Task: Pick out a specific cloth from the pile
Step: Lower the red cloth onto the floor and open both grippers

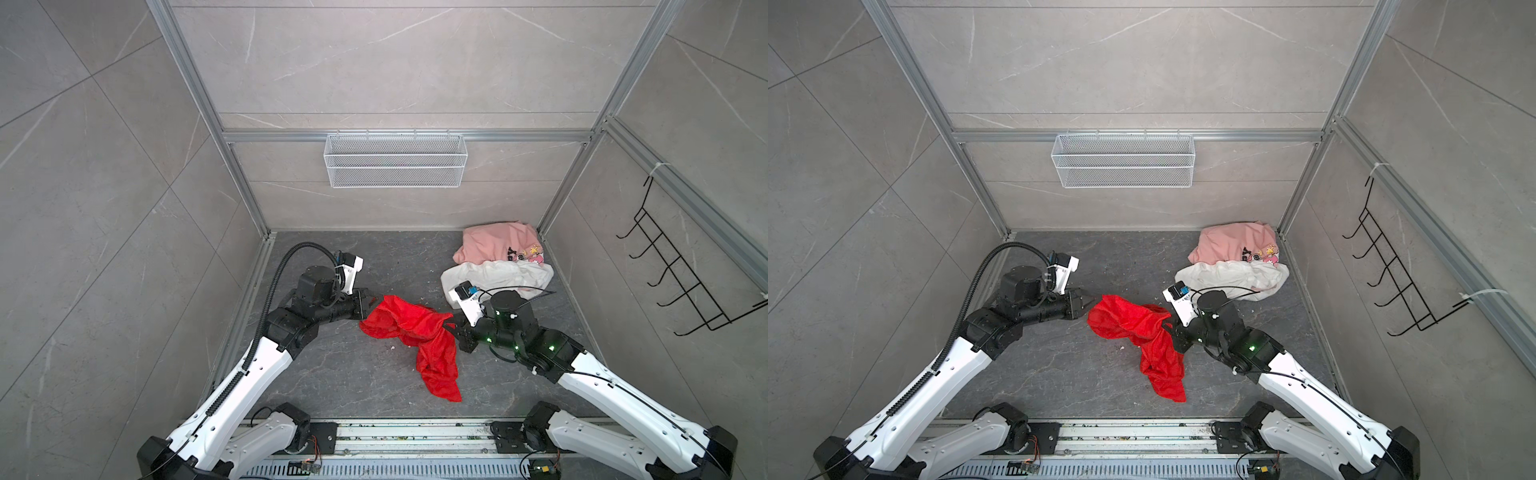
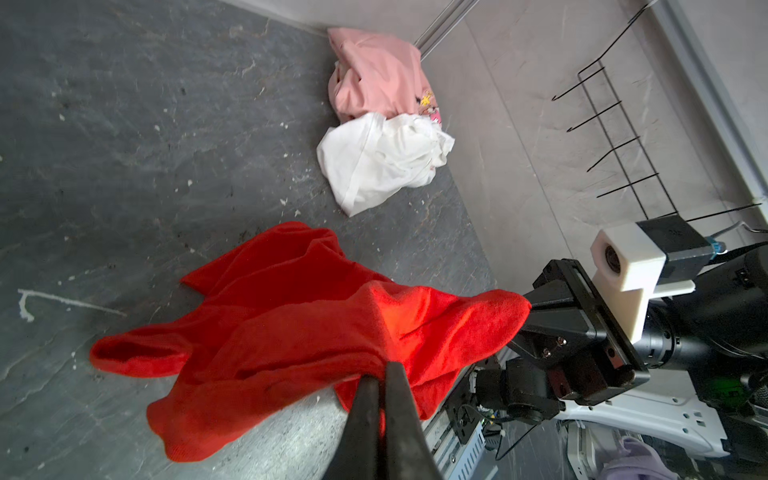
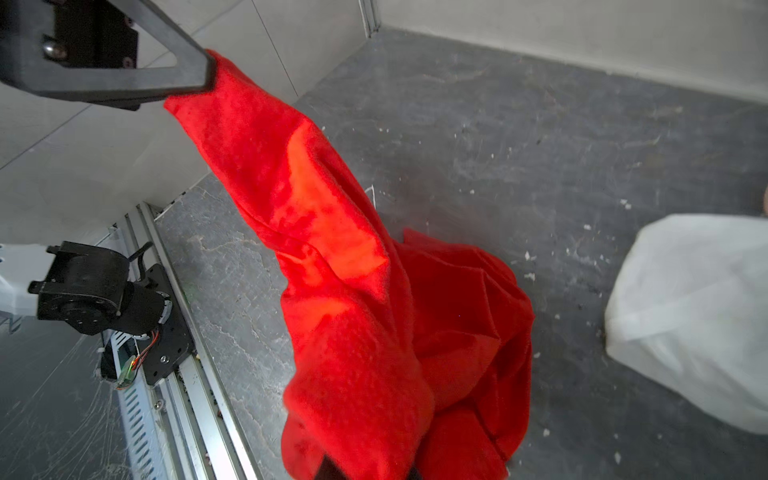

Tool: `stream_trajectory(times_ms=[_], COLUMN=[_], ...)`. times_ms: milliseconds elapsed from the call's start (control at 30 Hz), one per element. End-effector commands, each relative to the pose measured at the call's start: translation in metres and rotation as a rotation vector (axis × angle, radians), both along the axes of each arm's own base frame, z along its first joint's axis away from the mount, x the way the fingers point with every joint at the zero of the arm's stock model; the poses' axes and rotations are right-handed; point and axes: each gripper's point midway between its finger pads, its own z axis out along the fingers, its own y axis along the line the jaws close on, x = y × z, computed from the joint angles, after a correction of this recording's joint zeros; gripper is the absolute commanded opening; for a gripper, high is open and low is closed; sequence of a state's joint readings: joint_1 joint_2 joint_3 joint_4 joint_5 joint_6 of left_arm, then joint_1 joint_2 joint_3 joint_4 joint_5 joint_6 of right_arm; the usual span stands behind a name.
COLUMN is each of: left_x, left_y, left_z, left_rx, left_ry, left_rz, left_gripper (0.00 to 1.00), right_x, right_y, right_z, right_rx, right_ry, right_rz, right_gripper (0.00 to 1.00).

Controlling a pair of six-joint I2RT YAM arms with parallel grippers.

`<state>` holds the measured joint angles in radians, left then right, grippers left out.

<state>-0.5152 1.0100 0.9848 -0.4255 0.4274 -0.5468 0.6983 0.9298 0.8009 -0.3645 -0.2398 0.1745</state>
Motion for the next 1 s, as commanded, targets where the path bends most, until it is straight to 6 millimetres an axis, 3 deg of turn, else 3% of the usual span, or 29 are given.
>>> stream_trajectory(times_ms=[0,133,400,667,967], left_x=[-0.01,-0.017,-0.024,-0.026,-0.022], left_y=[0.001,0.006,0.013,0.015,0.027], left_z=[0.001,-0.024,-0.071,-0.12,-0.176], left_rx=[-0.018,0.024,0.073,0.093,0.153], left_ry=[0.02,0.085,0.18,0.274,0.346], left_rz=[-0.013,-0.01,0.014,0.045,0.139], left_gripper=[0.0,0.0,0.0,0.0,0.0], right_x=[0.0,-0.003,-0.008,-0.001,0.001], right_y=[-0.007,-0.014,-0.029,-0.05,-0.064], right_z=[-0.019,-0.046,-0.078,-0.121,-0.158], right_rx=[-0.007,-0.053,-0.076,-0.141,-0.23], right_ry=[0.112,0.204,0.301,0.386,0.431], right_rz=[-0.09,-0.143,-0.25,-0.433,-0.519], right_gripper=[0.0,0.0,0.0,0.0,0.01])
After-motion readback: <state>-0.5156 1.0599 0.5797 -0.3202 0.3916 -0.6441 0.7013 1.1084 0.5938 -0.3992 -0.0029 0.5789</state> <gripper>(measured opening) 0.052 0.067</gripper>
